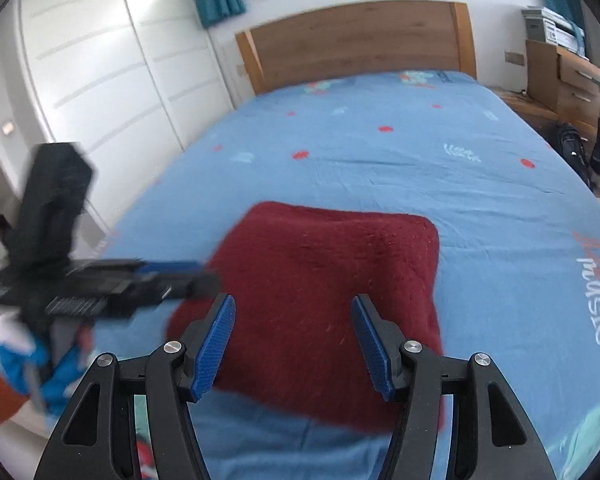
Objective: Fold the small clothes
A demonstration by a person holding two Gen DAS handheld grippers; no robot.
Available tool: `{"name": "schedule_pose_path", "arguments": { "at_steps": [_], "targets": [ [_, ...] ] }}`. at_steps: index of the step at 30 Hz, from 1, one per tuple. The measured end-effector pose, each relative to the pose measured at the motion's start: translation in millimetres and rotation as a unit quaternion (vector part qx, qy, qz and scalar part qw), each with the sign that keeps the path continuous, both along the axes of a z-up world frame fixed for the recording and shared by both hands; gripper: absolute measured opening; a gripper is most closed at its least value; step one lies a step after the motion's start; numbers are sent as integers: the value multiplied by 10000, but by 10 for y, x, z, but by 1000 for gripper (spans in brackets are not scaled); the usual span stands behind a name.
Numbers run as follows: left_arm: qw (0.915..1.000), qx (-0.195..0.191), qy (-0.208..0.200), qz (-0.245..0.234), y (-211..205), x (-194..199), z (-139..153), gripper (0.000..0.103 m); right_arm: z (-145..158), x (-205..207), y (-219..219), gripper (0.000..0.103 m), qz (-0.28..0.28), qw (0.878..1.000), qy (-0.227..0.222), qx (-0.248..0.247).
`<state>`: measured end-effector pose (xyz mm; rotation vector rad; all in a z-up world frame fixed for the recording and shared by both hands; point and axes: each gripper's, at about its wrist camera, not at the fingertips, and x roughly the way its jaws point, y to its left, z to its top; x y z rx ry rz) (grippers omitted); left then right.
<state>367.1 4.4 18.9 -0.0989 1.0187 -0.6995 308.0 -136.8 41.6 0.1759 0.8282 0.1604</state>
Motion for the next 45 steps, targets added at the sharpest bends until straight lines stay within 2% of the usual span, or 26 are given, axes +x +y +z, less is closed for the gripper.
{"name": "schedule_pose_path", "arguments": {
  "at_steps": [3, 5, 10, 14, 16, 18, 20, 24, 27, 30, 34, 35, 38, 41, 45],
  "targets": [
    [9999, 32, -1, -112, -60, -92, -146, 47, -332, 147, -61, 63, -62, 9992, 395, 2],
    [9996, -46, 154, -229, -112, -202, -289, 47, -602, 130, -122, 63, -37, 9977, 665, 80],
    [9993, 38, -72, -376, -178, -493, -461, 47, -755, -131, -247, 63, 8, 9988, 359, 328],
    [9989, 160, -309, -309, -191, -572, -473, 49, -778, -202, -253, 63, 95, 9989, 347, 312],
    [9985, 215, -315, -388, -206, -578, -478, 54, -765, -182, -264, 63, 120, 9986, 419, 294],
    [9979, 344, -320, -448, -221, -587, -463, 54, -722, -259, -299, 63, 143, 9981, 512, 310],
    [9968, 457, -498, -421, -204, -597, -331, 55, -633, -257, -347, 63, 137, 9979, 531, 347],
    [9965, 385, -694, -257, -130, -438, -144, 55, -380, -238, -340, 63, 177, 9993, 214, 243],
    [9951, 561, -809, -64, -121, -202, -106, 55, -303, -91, -303, 63, 194, 9997, 101, 69],
    [9954, 656, -692, 63, -140, 14, -220, 55, -376, 80, -313, 63, 92, 9998, 157, -25],
    [9949, 798, -608, -64, -249, 26, -492, 55, -726, 176, -356, 63, 46, 9985, 541, -7],
    [9945, 835, -626, -110, -238, 2, -541, 55, -811, 148, -394, 64, 0, 9987, 511, 53],
    [9923, 913, -819, -173, -247, -148, -633, 56, -864, 61, -475, 64, -107, 9985, 399, 357],
    [9948, 741, -699, -66, -191, -155, -621, 56, -860, -35, -451, 64, -36, 9989, 382, 251],
    [9937, 842, -743, -51, -202, -201, -560, 56, -805, -131, -441, 64, -29, 9987, 438, 241]
  ]
}}
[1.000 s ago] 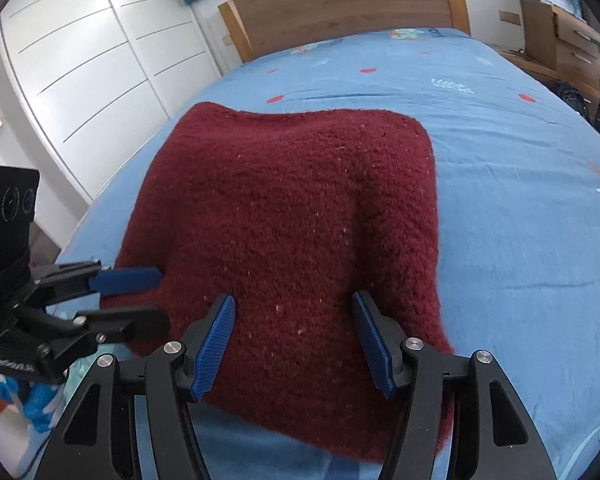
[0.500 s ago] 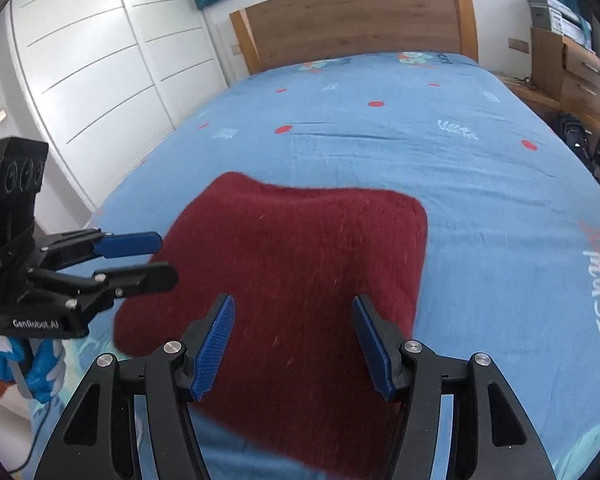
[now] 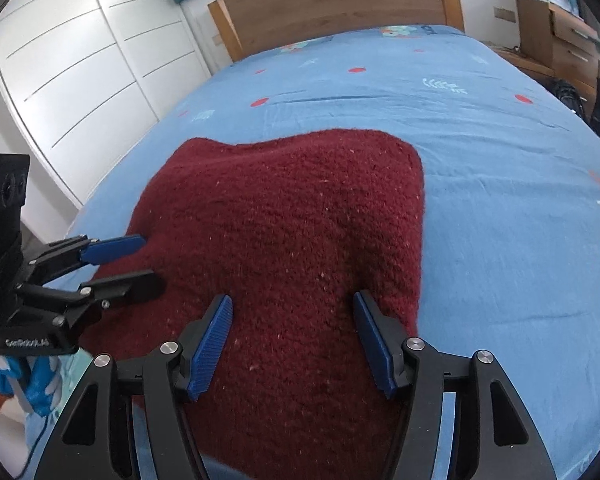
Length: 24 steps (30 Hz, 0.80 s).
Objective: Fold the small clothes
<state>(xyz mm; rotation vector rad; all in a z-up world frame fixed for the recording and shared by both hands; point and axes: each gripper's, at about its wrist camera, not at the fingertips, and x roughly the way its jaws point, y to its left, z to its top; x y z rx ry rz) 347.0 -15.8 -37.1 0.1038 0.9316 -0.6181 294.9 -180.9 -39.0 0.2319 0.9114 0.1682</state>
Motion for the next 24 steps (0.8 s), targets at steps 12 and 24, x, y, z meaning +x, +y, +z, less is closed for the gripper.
{"name": "schedule_pose_path", "arguments": {
  "at_steps": [12, 24],
  "targets": [
    [9998, -55, -147, 97, 54, -116, 75, 64, 81, -50, 83, 68, 133, 9987, 302, -380],
    [9997, -215, -25, -134, 115, -181, 115, 81, 79, 0, 197, 81, 202, 9981, 294, -507]
  ]
}}
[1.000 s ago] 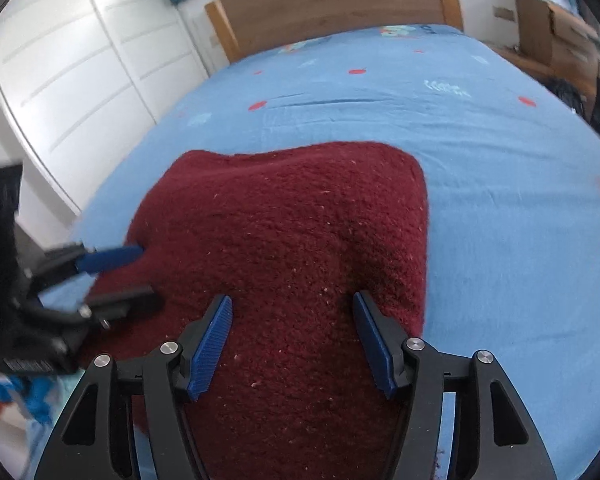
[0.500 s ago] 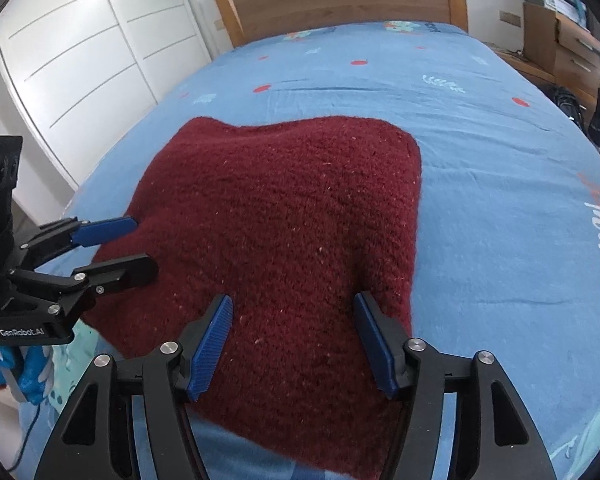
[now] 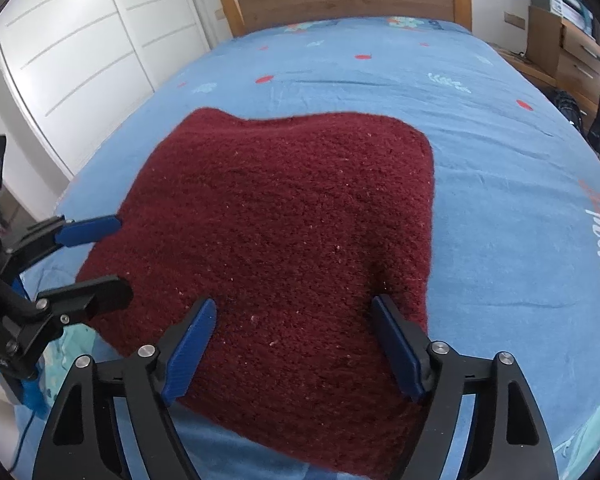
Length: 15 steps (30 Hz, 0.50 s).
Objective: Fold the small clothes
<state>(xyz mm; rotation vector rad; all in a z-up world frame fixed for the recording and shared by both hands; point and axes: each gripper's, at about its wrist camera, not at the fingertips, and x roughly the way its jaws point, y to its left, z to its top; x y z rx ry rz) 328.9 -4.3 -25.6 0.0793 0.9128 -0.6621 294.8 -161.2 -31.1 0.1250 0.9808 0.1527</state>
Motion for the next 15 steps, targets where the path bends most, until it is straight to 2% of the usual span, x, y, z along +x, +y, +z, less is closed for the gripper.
{"name": "schedule_pose_path", "arguments": {
  "at_steps": [3, 5, 8, 10, 15],
  "targets": [
    [9986, 124, -203, 462, 98, -14, 100, 83, 90, -11, 32, 81, 56, 9998, -40, -197],
    [9961, 90, -175, 863, 241, 37, 129, 95, 198, -42, -10, 81, -8, 9998, -166, -124],
    [9923, 116, -22, 1236, 404, 142, 105, 101, 325, -71, -108, 82, -190, 9990, -278, -285],
    [9904, 193, 120, 1366, 455, 215, 59, 101, 354, -63, -193, 82, -301, 9988, -255, -289],
    [9894, 107, 452, 1375, 388, 283, 8, 101, 188, 84, -289, 83, -373, 9989, 197, -183]
  ]
}}
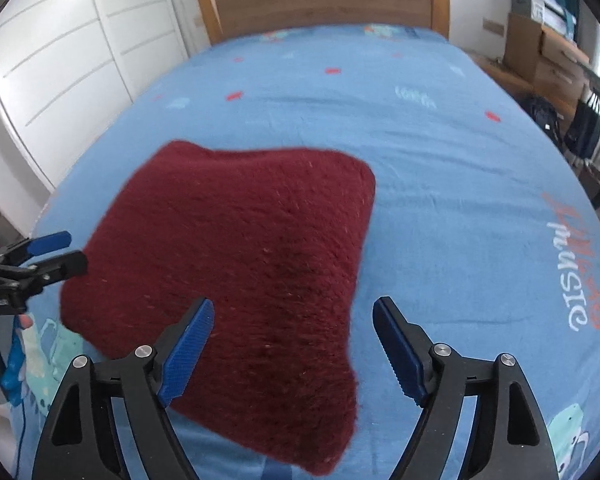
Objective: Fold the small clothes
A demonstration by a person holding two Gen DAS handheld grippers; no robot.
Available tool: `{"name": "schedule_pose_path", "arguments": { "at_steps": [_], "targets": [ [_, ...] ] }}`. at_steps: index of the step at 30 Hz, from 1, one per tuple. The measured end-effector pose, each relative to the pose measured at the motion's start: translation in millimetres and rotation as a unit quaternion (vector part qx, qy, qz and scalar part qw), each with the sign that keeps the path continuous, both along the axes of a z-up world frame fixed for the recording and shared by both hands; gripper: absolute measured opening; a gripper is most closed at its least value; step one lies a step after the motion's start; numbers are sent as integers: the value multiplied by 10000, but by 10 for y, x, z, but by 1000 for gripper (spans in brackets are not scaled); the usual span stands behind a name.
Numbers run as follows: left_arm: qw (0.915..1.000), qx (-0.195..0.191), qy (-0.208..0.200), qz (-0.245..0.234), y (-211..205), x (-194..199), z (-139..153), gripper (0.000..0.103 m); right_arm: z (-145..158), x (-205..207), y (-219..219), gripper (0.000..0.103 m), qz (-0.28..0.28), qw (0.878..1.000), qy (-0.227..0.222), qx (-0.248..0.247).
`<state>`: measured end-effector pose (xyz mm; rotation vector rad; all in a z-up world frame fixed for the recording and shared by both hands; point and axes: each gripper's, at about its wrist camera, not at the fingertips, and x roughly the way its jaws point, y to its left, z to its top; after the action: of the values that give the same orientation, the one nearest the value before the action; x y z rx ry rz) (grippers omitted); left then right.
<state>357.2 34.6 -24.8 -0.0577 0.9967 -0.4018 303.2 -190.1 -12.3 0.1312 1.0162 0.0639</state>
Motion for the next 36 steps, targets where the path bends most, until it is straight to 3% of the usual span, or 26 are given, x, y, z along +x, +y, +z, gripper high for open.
{"name": "schedule_pose_path", "arguments": {
  "at_steps": [10, 12, 16, 21, 26, 28, 31, 36],
  "targets": [
    [9997, 129, 197, 34, -107, 6, -155, 102, -263, 165, -96, 87, 82, 9967, 453, 670],
    [9995, 75, 314, 30, -100, 11, -222, 102, -342, 192, -131, 96, 61, 9948, 599, 819],
    [9984, 174, 545, 5, -112, 29, -320, 103, -528, 250, -165, 101, 77, 9895, 911, 1121],
    [9974, 584, 419, -3, -216, 13, -290, 103, -579, 293, -113, 102, 137, 9887, 925, 1172],
    [9976, 457, 503, 91, -223, 0, -344, 103, -594, 344, -22, 102, 355, 9874, 1014, 1166],
    [9976, 323, 593, 116, -208, 26, -362, 103, -580, 374, -15, 98, 402, 9872, 1001, 1171],
    [9974, 120, 709, 98, -175, 55, -373, 101, -559, 390, -17, 84, 455, 9847, 936, 1397],
    [9971, -67, 762, 64, -212, 92, -327, 91, -557, 383, -91, 66, 438, 9804, 942, 1675]
  ]
}}
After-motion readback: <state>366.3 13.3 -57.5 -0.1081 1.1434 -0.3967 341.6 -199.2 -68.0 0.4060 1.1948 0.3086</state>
